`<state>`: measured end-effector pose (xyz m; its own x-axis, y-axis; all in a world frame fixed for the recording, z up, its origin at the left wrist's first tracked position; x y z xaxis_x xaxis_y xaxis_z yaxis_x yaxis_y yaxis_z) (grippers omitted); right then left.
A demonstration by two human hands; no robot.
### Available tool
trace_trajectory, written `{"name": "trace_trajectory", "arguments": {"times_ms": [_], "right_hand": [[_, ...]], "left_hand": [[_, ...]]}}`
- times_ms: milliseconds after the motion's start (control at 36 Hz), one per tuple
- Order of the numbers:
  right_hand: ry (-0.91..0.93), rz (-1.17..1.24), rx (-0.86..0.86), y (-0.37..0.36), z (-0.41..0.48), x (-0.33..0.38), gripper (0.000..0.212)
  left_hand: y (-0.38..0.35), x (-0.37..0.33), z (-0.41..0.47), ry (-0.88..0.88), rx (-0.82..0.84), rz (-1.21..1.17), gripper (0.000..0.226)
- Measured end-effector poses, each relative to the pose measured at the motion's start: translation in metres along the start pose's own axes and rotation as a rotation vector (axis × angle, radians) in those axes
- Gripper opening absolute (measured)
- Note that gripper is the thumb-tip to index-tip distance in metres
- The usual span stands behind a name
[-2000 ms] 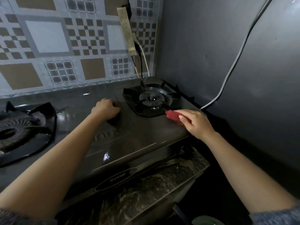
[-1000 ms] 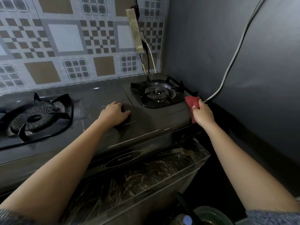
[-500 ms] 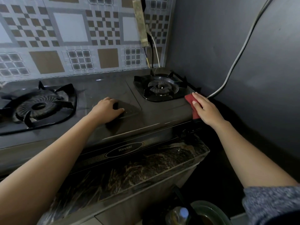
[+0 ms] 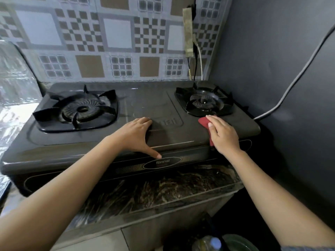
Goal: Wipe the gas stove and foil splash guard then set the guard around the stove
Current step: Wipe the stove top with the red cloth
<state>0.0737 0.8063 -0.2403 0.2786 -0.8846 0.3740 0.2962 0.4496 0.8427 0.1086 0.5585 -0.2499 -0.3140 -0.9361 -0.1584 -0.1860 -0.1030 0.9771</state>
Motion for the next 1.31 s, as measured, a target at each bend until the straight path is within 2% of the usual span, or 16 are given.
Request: {"name": "trace_trajectory", "arguments": {"times_ms": [83, 222, 389, 611, 972, 1167, 1306], "right_hand": [[0.010, -0.030, 0.049, -0.011, 0.002, 0.017, 0.038], [-0.006, -0.058, 0.162, -0.029, 0.007, 0.044, 0.041], [-0.082, -0.052, 0.246, -0.046, 0.016, 0.067, 0.043], [-0.120, -0.052, 0.321, -0.068, 0.032, 0.097, 0.045], [0.103, 0.005, 0.432, -0.119, 0.077, 0.172, 0.044], [0.261, 0.047, 0.486, -0.128, 0.074, 0.193, 0.043], [0.338, 0.066, 0.517, -0.130, 0.061, 0.202, 0.042]], "left_hand": [[0.002, 0.004, -0.014, -0.001, -0.057, 0.004, 0.128], [0.005, 0.028, -0.039, 0.060, -0.186, -0.027, 0.129], [0.005, 0.055, -0.077, 0.183, -0.324, -0.110, 0.126], [0.004, 0.088, -0.122, 0.399, -0.469, -0.096, 0.132], [-0.010, 0.131, -0.180, 0.735, -0.654, -0.140, 0.147], [-0.025, 0.143, -0.209, 0.893, -0.810, -0.294, 0.151], [-0.038, 0.149, -0.218, 0.932, -0.881, -0.409, 0.152]]}}
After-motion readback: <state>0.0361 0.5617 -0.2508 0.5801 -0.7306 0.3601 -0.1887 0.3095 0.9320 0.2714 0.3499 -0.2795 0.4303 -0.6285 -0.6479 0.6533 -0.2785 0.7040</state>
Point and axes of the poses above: each hand's wrist, its own z-axis towards the middle knuckle, its own y-axis out of the back of the hand, x = y × z, the point moved 10 cm from there along z, towards the middle knuckle, and after that the axes turned 3 degrees about x, right-handed, at the moved point
